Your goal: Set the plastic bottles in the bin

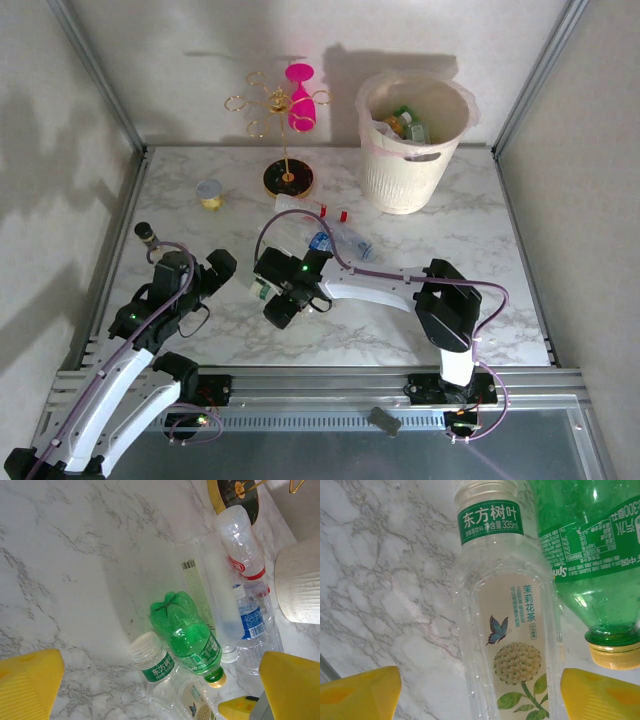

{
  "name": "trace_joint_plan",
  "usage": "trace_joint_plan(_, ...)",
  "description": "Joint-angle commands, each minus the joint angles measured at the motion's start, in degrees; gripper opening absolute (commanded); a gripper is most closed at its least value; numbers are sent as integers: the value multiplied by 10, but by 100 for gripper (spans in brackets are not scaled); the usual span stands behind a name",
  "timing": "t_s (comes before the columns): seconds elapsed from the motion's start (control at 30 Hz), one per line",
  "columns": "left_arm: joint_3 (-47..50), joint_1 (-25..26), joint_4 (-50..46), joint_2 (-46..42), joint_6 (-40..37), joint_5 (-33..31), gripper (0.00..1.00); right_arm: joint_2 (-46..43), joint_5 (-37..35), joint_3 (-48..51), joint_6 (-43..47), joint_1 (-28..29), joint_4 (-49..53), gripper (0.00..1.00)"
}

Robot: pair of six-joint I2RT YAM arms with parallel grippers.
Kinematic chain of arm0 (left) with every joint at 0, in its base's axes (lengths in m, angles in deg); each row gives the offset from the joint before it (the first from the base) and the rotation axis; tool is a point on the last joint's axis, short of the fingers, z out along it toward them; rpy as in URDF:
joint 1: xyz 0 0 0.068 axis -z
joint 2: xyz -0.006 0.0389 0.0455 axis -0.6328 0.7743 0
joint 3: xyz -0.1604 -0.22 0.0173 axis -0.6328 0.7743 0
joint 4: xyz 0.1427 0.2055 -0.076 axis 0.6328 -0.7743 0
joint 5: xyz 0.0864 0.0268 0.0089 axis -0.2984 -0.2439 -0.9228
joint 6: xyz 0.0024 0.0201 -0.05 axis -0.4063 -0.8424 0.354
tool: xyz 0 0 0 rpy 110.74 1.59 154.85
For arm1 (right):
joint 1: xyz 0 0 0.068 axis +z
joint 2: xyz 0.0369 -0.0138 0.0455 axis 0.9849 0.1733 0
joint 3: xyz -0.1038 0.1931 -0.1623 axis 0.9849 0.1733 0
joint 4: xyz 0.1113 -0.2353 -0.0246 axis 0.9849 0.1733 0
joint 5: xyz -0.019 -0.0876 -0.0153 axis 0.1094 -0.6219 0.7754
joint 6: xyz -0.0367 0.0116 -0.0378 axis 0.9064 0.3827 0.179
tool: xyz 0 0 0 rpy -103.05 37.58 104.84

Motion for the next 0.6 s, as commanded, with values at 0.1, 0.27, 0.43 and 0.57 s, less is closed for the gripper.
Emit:
trace_joint_plan(0.1, -14, -2, -14, -9, -9, -17, 100, 24, -34, -13, 7, 5, 2, 82)
trace_joint_plan(0.27, -15, 1, -11, -8, -15, -19, 100, 41, -39, -12, 13, 3, -8, 82)
trace_joint_plan(0.43, -18, 2, -9, -5, -18, -19, 100, 55, -27, -5, 18, 0, -23, 81)
trace_joint_plan(0.57, -32, 5, -13, -1, -23, -28, 100, 57, -17, -2, 18, 0, -37, 77)
